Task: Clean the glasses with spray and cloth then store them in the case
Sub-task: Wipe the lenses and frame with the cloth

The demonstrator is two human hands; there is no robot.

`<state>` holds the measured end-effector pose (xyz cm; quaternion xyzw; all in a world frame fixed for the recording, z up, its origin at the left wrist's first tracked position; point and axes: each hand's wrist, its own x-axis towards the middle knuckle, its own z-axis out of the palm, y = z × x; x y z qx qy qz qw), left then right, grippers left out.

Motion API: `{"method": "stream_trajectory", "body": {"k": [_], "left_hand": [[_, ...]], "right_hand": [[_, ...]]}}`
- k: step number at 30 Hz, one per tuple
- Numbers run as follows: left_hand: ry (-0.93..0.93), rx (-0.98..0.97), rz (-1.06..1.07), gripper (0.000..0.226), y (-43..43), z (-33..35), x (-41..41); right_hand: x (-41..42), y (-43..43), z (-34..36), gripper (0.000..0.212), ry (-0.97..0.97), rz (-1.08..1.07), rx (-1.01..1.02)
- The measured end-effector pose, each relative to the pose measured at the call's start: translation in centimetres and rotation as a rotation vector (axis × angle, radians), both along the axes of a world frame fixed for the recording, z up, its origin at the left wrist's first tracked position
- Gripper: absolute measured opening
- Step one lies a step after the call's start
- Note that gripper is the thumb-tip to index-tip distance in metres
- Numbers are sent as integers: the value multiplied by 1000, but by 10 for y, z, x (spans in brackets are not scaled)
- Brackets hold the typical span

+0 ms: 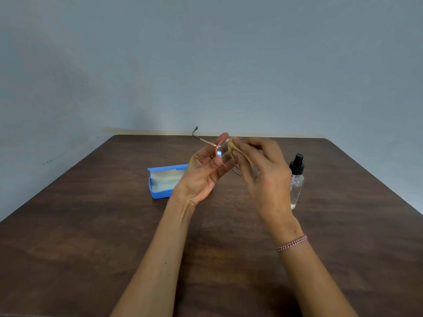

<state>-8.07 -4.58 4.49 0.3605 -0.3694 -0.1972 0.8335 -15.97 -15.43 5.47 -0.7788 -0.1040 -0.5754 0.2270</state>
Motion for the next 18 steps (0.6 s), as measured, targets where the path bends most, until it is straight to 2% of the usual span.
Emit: {"method": "stream_trajectory", "body": {"k": [7, 12, 18], "left_hand": [[0, -21, -19, 46, 4, 0, 0], [-1, -45, 17, 44, 7, 2, 3], [-6, 31, 7, 49, 3, 0, 3]], "right_hand": [[-1, 6, -1, 23, 21, 158, -76], [0, -1, 1, 18, 27, 72, -44], [3, 1, -3, 25, 16, 2, -14]]}}
